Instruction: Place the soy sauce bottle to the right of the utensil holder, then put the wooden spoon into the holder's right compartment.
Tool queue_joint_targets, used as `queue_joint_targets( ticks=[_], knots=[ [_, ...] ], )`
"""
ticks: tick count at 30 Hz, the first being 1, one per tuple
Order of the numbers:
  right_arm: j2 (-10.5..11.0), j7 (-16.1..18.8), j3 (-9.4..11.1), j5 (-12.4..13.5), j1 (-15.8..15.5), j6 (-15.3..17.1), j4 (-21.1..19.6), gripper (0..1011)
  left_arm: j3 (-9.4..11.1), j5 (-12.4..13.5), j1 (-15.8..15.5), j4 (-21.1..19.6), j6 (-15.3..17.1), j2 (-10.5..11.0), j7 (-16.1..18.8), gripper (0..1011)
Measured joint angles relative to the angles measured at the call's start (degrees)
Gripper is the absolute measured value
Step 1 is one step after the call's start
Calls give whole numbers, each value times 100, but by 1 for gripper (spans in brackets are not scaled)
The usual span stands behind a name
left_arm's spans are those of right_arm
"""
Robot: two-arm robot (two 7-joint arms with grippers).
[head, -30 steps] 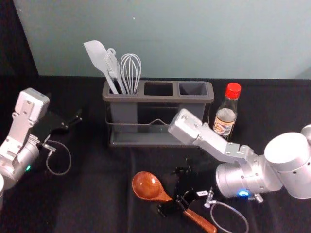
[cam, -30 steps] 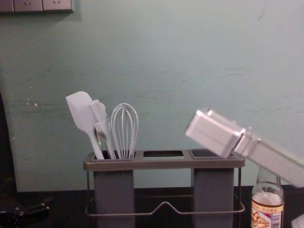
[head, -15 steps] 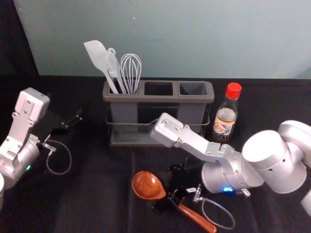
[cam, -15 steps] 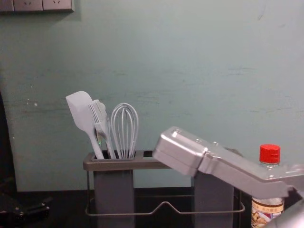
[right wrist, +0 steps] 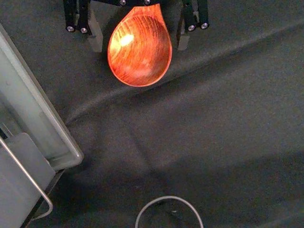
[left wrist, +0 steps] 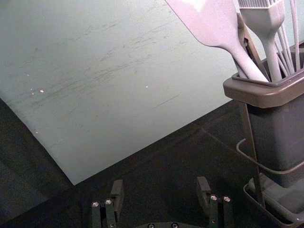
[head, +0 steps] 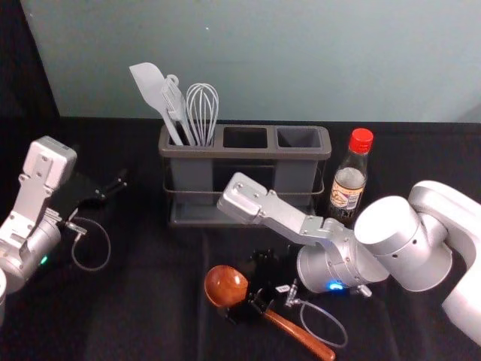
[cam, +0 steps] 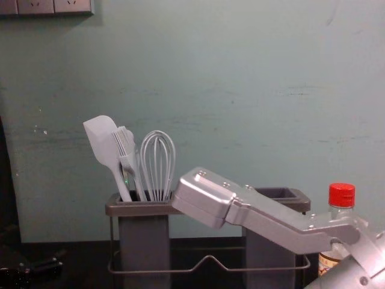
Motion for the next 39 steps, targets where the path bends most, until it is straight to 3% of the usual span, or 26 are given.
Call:
queue_joint_targets(
  ticks=[24, 39],
  knots=[
    [-379, 137, 46, -377, -7, -5, 306, 1004, 0, 0, 0, 0, 0, 0, 0, 1005],
    [-420, 134, 79, -440, -40, -66, 342, 1004, 0, 0, 0, 0, 0, 0, 0, 1005]
  ],
)
